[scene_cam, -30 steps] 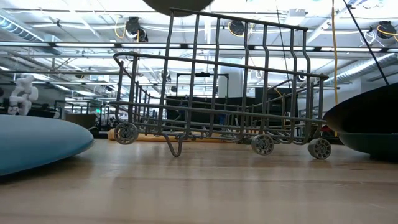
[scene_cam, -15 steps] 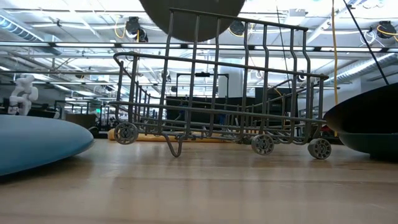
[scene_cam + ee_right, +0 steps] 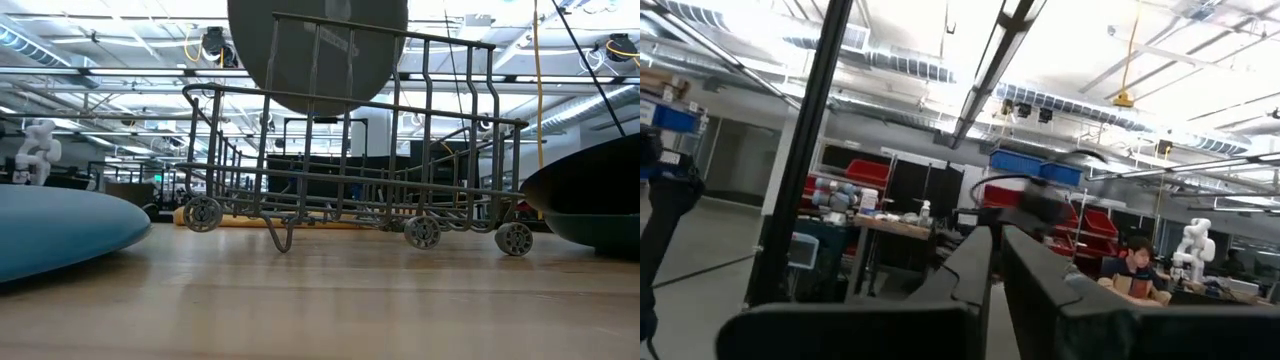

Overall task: Sort dishes
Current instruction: Put the gray plate into the dish rack

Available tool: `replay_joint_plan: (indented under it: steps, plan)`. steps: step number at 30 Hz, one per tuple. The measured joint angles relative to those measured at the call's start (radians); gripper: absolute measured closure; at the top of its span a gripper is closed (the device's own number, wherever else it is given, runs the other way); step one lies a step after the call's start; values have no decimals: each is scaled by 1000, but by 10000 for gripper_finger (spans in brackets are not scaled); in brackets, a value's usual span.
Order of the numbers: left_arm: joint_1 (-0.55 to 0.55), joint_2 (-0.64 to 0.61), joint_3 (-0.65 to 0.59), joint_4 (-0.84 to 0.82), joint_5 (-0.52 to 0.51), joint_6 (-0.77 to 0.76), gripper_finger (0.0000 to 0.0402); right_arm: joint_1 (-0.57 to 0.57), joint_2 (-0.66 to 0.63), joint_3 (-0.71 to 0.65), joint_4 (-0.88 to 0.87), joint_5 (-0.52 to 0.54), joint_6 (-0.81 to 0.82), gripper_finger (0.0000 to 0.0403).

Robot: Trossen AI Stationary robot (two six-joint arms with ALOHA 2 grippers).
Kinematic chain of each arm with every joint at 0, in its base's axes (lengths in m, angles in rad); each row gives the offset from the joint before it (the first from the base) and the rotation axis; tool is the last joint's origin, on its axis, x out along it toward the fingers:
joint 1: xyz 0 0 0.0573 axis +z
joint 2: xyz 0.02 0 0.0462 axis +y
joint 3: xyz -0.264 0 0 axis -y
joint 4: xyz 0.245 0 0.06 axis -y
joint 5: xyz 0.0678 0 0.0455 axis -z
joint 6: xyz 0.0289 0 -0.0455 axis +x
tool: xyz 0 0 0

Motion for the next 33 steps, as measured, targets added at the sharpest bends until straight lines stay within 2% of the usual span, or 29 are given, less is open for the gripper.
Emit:
replay_joint_plan:
  steps: [9, 17, 19, 23, 30, 33]
  plan:
    - [323, 168, 0, 1, 433, 73, 401, -1, 0, 0, -37, 1, -42, 378]
    - [438, 314, 19, 84, 669, 82, 401, -1, 0, 0, -36, 101, -150, 378]
    - [457, 338, 28, 121, 731, 42, 401, -1, 0, 0, -36, 127, -173, 378]
    - [490, 387, 29, 283, 795, -127, 401, -2, 0, 0, -36, 145, -211, 378]
    - [526, 456, 29, 688, 803, -484, 401, -2, 0, 0, -27, 157, -263, 378]
    - [534, 469, 31, 724, 803, -545, 401, -2, -6, 0, -28, 157, -269, 378]
